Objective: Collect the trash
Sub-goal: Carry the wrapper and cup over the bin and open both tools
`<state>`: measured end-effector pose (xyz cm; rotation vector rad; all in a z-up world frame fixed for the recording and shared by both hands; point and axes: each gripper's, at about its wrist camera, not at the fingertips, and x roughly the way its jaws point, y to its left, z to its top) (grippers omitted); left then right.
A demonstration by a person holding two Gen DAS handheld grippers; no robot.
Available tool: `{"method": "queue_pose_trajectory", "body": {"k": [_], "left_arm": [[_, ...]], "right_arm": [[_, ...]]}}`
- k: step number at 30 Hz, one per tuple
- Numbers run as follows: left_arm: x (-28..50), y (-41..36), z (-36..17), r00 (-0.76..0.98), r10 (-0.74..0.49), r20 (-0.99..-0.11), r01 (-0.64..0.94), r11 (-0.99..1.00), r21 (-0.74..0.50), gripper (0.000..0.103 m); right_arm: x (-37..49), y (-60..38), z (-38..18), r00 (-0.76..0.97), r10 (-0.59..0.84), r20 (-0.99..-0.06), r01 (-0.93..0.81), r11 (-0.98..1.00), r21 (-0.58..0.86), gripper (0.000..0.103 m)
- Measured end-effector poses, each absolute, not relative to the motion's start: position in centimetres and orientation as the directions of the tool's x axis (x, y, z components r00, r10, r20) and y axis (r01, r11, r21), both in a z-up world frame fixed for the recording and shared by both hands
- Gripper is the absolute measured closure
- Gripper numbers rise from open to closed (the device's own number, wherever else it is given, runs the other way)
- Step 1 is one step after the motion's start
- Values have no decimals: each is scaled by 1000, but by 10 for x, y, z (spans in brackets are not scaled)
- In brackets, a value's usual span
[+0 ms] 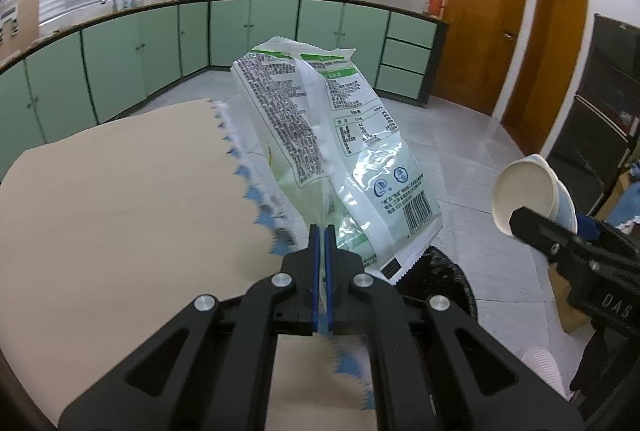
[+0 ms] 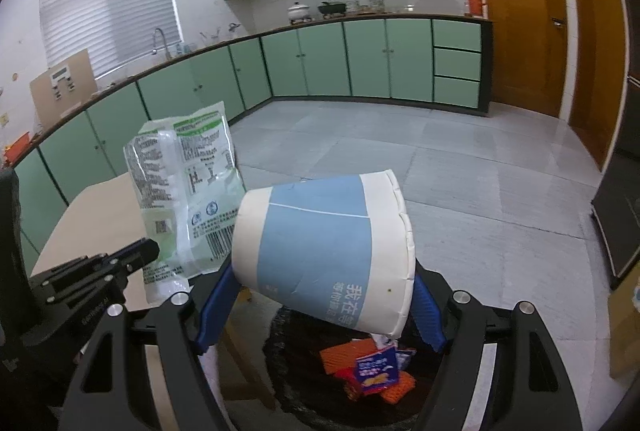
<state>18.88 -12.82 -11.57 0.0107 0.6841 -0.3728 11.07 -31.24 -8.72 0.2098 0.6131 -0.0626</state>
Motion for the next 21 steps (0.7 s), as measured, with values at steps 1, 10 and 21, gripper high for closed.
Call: {"method": "queue_pose_trajectory", "body": {"k": [1,10,21], "left_arm": [[188,-134,-116,708,-341,-619,350,930,-112,102],[185,-179,-128,661,-386,-644,425,899,-104,102],[194,-211,-142,633,-383,-673,466,883,-64,101]], "right_arm": [[108,-317,-88,816,-6,-578,132,975,177,28],[90,-354,-101,799,-77,-597,218,961,167,28],[91,-381,-122,776,-92,-624,256,950,178,28]]}}
